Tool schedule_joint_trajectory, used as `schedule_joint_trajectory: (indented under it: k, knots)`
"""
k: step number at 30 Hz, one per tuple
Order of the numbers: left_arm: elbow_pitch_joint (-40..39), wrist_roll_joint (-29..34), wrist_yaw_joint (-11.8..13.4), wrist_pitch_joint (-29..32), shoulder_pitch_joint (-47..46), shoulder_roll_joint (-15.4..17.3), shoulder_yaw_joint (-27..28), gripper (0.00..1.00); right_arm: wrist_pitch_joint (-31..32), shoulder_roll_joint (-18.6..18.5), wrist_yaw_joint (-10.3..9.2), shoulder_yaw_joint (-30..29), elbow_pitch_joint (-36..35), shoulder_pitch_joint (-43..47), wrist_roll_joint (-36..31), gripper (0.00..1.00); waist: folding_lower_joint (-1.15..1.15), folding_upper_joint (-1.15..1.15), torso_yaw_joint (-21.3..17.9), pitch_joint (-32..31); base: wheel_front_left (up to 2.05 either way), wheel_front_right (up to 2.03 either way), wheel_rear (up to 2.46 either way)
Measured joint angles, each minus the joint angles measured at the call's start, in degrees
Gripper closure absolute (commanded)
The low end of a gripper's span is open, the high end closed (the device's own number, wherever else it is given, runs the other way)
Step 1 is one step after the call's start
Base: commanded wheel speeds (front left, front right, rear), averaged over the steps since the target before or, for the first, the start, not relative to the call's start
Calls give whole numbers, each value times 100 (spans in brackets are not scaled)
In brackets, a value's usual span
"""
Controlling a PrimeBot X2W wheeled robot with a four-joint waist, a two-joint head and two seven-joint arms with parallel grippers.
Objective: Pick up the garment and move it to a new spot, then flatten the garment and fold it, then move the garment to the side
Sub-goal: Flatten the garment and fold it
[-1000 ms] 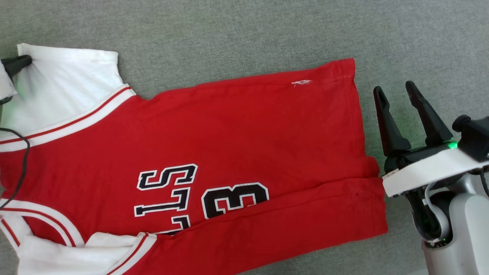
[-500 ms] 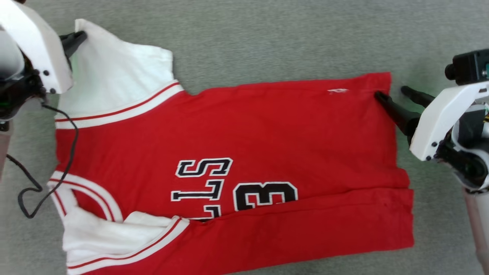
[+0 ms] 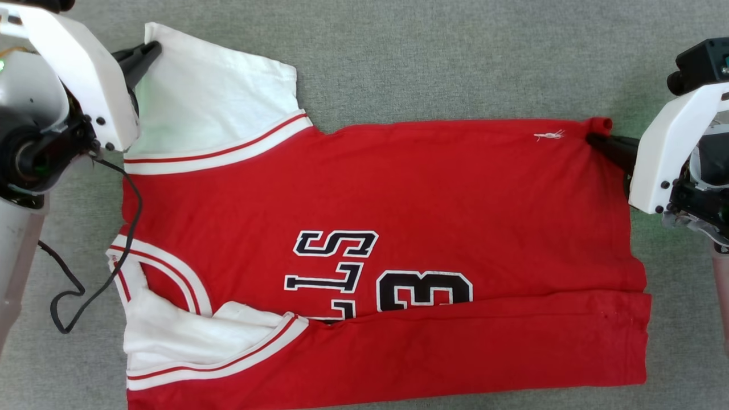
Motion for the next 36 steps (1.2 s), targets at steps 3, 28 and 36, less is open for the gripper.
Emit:
schedule_joint_trajectory:
  k: [3, 28, 36]
  knots:
    - [15, -22, -2, -112, 90, -13, 22, 100, 86, 23, -1, -3, 19, 0, 47, 100, 0, 0, 22, -70, 0, 0, 0]
    - [-1181, -475, 966, -1550, 4396, 155, 456, 100, -1734, -57, 1, -141, -447, 2764, -357, 100, -1, 0, 126, -2147, 0, 0, 0]
    - [-1065, -733, 1143, -1702, 5313, -196, 296, 80, -2250, 121, 1, -290, 47, 3399, -303, 0, -1, 0, 107, -2423, 0, 0, 0]
